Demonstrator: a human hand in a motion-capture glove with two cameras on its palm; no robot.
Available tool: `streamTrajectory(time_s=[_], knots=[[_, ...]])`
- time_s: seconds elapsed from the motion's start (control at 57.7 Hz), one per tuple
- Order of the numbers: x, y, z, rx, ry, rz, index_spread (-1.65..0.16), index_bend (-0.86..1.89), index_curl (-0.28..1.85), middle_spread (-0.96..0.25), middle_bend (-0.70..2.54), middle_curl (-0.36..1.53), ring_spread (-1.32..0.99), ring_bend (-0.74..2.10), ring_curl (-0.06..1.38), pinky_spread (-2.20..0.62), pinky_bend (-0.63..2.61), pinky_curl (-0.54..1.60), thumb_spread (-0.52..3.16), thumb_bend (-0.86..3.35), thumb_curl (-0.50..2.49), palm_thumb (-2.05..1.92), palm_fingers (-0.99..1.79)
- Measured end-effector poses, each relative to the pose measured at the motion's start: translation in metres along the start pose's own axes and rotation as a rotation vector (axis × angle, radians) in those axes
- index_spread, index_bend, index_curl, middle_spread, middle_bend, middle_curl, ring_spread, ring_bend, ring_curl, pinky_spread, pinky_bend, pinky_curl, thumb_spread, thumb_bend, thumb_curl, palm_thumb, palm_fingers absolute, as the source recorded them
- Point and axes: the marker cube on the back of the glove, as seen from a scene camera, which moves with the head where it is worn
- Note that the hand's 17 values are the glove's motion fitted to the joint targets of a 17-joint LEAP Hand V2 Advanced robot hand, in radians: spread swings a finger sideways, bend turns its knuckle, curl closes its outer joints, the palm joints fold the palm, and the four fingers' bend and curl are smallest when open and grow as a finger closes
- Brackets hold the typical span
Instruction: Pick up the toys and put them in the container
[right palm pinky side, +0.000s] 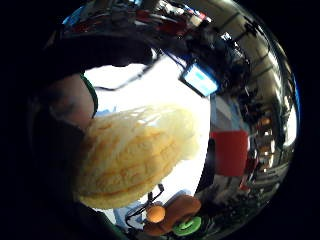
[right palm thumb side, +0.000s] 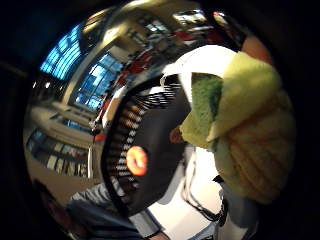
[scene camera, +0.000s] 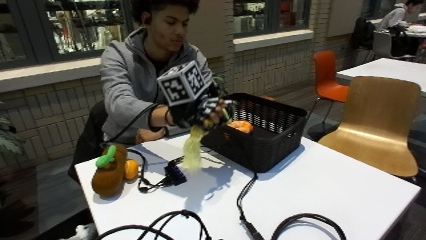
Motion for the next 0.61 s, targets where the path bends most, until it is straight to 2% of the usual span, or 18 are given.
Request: streamTrajectory(time_s=[0.139, 0.277, 0.364, 0.433, 0.468, 0.485, 0.52, 0.537, 0.554, 0.606], knots=[[-0.099, -0.003, -0.026, 0.043, 0.013, -0.303, -0.31, 0.42, 0.48, -0.4, 0.95, 0.96, -0.5, 1.4, 0.83, -0.38, 1.11, 0.66, 1.49, 0.36, 0.54, 0.56, 0.5], [-0.165, -0.012, -0.013, -0.013, 0.017, -0.381, -0.31, 0.45, 0.54, -0.41, 0.97, 1.0, -0.5, 1.43, 0.84, -0.38, 1.14, 0.69, 1.47, 0.33, 0.55, 0.56, 0.46], [-0.177, -0.016, 0.014, -0.107, 0.189, -0.483, -0.31, 0.46, 0.57, -0.42, 0.99, 1.03, -0.5, 1.45, 0.85, -0.38, 1.14, 0.7, 1.46, 0.32, 0.56, 0.55, 0.43], [-0.172, -0.013, 0.034, -0.275, 0.358, -0.628, -0.31, 0.49, 0.6, -0.42, 1.0, 1.03, -0.49, 1.43, 0.85, -0.33, 1.02, 0.69, 1.46, 0.28, 0.54, 0.49, 0.32], [-0.174, -0.01, 0.042, -0.357, 0.395, -0.631, -0.31, 0.45, 0.6, -0.4, 0.97, 1.01, -0.46, 1.33, 0.82, -0.25, 0.92, 0.65, 1.49, 0.24, 0.49, 0.4, 0.1], [-0.176, -0.008, 0.045, -0.387, 0.397, -0.626, -0.31, 0.46, 0.61, -0.39, 0.97, 1.0, -0.46, 1.33, 0.82, -0.23, 0.92, 0.66, 1.49, 0.23, 0.48, 0.38, 0.09], [-0.181, -0.005, 0.05, -0.416, 0.387, -0.61, -0.3, 0.33, 0.57, -0.34, 0.84, 0.94, -0.4, 1.1, 0.76, -0.16, 0.83, 0.63, 1.45, 0.14, 0.44, 0.25, -0.41], [-0.183, -0.004, 0.052, -0.416, 0.383, -0.597, -0.29, 0.29, 0.56, -0.32, 0.79, 0.92, -0.38, 1.02, 0.74, -0.14, 0.84, 0.62, 1.44, 0.13, 0.43, 0.23, -0.46], [-0.184, -0.003, 0.053, -0.41, 0.38, -0.583, -0.29, 0.25, 0.54, -0.27, 0.67, 0.88, -0.34, 0.87, 0.7, -0.12, 0.84, 0.6, 1.41, 0.08, 0.41, 0.16, -0.62], [-0.182, -0.002, 0.05, -0.392, 0.346, -0.562, -0.28, 0.14, 0.48, -0.2, 0.48, 0.8, -0.28, 0.64, 0.63, -0.08, 0.82, 0.55, 1.37, 0.03, 0.39, 0.1, -0.6]])
